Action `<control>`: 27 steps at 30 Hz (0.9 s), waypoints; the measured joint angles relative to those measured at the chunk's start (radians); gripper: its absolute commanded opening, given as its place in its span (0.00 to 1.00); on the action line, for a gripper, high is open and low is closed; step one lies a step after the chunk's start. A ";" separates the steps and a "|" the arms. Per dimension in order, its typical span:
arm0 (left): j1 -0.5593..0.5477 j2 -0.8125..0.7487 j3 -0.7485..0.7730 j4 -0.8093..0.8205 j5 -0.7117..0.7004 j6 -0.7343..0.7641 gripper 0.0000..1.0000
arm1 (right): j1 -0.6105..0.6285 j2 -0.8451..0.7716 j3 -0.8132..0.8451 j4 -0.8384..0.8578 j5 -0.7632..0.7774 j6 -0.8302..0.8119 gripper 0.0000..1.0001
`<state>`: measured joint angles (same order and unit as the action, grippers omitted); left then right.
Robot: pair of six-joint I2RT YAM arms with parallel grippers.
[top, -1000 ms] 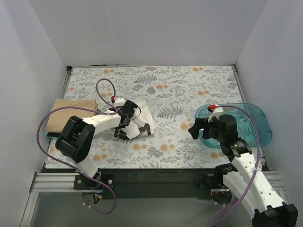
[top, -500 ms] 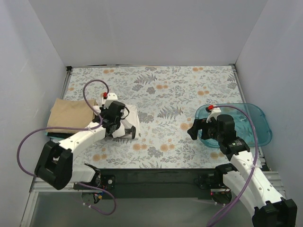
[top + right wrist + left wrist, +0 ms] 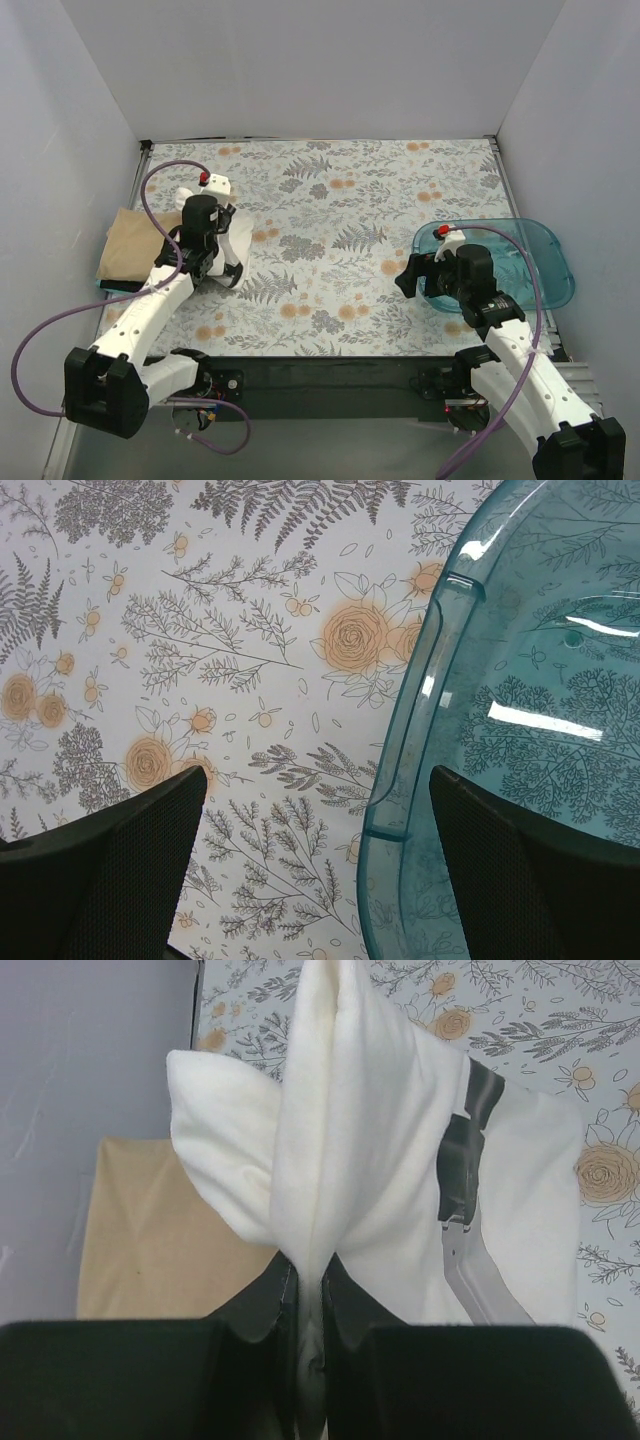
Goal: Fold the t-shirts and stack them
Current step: Neatly place the folded tshirt to the corner
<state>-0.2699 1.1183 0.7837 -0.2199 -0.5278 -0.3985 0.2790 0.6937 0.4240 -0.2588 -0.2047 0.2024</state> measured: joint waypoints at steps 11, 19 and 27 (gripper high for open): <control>0.041 -0.060 0.101 -0.183 0.029 0.151 0.00 | 0.000 -0.014 -0.015 0.004 0.019 0.003 0.98; 0.081 -0.066 0.244 -0.307 0.047 0.177 0.00 | 0.000 -0.011 -0.015 0.005 0.027 0.004 0.98; 0.108 -0.047 0.352 -0.387 0.046 0.224 0.00 | -0.016 -0.006 -0.027 0.007 0.050 0.006 0.98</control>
<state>-0.1619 1.0718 1.1358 -0.6067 -0.4816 -0.1745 0.2634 0.6872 0.3965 -0.2516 -0.1547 0.2089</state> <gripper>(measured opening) 0.063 0.984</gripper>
